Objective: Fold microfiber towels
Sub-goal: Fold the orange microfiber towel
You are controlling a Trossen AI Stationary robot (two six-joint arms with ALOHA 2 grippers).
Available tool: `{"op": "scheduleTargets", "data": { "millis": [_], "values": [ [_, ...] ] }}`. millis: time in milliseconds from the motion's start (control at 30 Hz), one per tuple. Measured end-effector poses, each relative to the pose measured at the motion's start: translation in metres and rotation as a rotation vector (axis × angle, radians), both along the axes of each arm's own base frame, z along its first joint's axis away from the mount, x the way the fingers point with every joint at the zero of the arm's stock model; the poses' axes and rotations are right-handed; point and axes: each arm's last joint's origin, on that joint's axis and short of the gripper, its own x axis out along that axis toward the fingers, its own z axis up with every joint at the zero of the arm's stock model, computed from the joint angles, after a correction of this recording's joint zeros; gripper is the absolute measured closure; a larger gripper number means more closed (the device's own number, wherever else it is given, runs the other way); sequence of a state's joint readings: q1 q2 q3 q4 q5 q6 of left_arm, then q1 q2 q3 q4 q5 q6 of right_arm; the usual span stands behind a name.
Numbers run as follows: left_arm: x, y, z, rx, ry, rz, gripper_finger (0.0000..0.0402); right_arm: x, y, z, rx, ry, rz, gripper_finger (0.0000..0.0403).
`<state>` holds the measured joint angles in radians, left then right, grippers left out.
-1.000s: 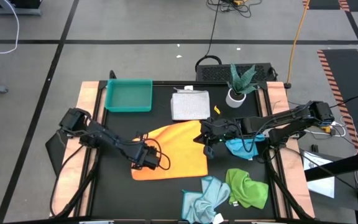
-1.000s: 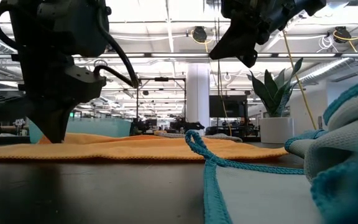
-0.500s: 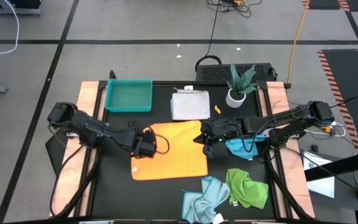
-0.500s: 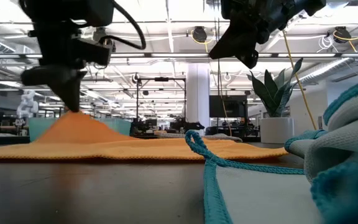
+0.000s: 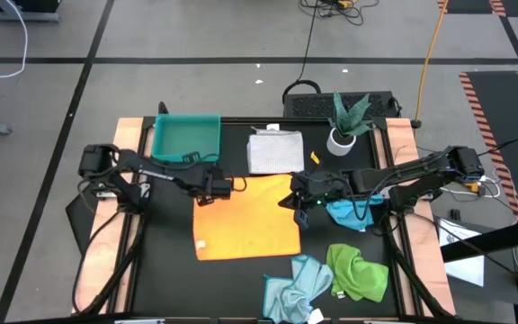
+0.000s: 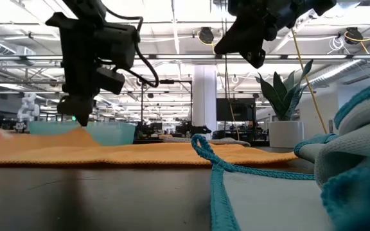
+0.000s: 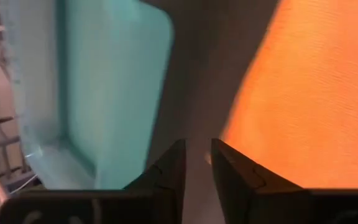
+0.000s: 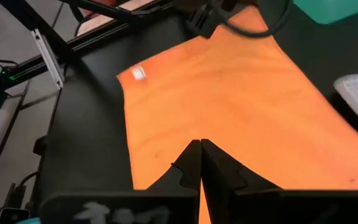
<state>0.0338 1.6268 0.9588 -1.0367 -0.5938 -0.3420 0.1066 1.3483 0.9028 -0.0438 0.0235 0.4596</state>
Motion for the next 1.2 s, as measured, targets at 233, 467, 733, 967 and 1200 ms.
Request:
{"op": "scheduleTargets", "data": {
  "millis": [233, 467, 733, 967, 1200],
  "values": [
    [-0.008, 0.006, 0.015, 0.004, -0.062, 0.064, 0.0283, -0.013, 0.012, -0.015, 0.089, 0.203, -0.044, 0.0403],
    [-0.017, 0.003, 0.035, -0.041, -0.199, 0.145, 0.0265, -0.016, 0.035, -0.024, 0.175, 0.274, -0.051, 0.0403],
    [-0.027, -0.011, 0.068, -0.092, -0.5, 0.249, 0.0263, -0.005, 0.056, -0.065, 0.19, 0.42, -0.071, 0.0403],
    [-0.025, -0.014, 0.082, -0.097, -0.677, 0.267, 0.0263, 0.012, 0.062, -0.098, 0.185, 0.428, -0.112, 0.0403],
    [-0.023, -0.014, 0.084, -0.099, -0.694, 0.224, 0.0263, 0.018, 0.067, -0.119, 0.176, 0.452, -0.126, 0.0403]
  ]
}}
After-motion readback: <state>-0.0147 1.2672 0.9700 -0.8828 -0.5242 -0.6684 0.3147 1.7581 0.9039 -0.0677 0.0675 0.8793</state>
